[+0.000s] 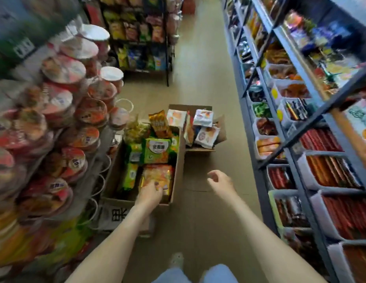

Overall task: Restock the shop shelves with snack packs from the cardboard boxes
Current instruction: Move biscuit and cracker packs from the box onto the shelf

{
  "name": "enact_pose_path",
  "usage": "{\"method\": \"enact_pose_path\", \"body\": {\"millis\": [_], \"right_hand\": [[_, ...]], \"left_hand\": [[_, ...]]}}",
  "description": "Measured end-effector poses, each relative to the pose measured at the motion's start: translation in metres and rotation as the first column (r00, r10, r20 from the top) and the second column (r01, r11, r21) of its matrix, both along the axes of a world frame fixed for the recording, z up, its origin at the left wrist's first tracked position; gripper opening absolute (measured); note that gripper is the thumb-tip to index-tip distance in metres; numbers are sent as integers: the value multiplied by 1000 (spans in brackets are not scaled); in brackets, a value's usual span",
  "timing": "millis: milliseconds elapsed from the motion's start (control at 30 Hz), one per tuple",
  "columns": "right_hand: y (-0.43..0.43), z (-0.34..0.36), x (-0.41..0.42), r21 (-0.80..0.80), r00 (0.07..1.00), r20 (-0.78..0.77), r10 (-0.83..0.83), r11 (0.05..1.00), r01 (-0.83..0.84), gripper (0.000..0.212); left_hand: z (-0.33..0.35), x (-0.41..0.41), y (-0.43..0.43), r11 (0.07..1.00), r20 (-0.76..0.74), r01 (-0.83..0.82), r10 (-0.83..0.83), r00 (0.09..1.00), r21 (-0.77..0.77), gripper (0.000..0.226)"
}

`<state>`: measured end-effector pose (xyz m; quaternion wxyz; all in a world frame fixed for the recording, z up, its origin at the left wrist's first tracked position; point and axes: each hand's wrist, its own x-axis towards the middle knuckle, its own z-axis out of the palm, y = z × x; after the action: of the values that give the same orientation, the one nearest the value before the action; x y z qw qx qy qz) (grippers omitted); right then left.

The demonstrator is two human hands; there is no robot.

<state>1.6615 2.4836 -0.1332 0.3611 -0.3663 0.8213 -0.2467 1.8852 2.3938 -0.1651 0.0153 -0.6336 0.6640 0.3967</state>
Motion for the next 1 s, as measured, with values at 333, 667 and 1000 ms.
{"method": "enact_pose_path", "body": {"millis": [333,667,1000], "right_hand": [[-141,-37,-68,86,954,59,293,951,-297,48],[-277,-93,-46,133,828,142,542,819,-559,70],[-385,-202,2,173,634,134,761,612,-772,86]], "left_hand": [[-30,-36,-64,965,91,-250,243,966,73,50],[-79,-45,-153,908,99,-411,403,910,80,65],[-146,-42,-241,914,150,-380,360,921,139,72]]}}
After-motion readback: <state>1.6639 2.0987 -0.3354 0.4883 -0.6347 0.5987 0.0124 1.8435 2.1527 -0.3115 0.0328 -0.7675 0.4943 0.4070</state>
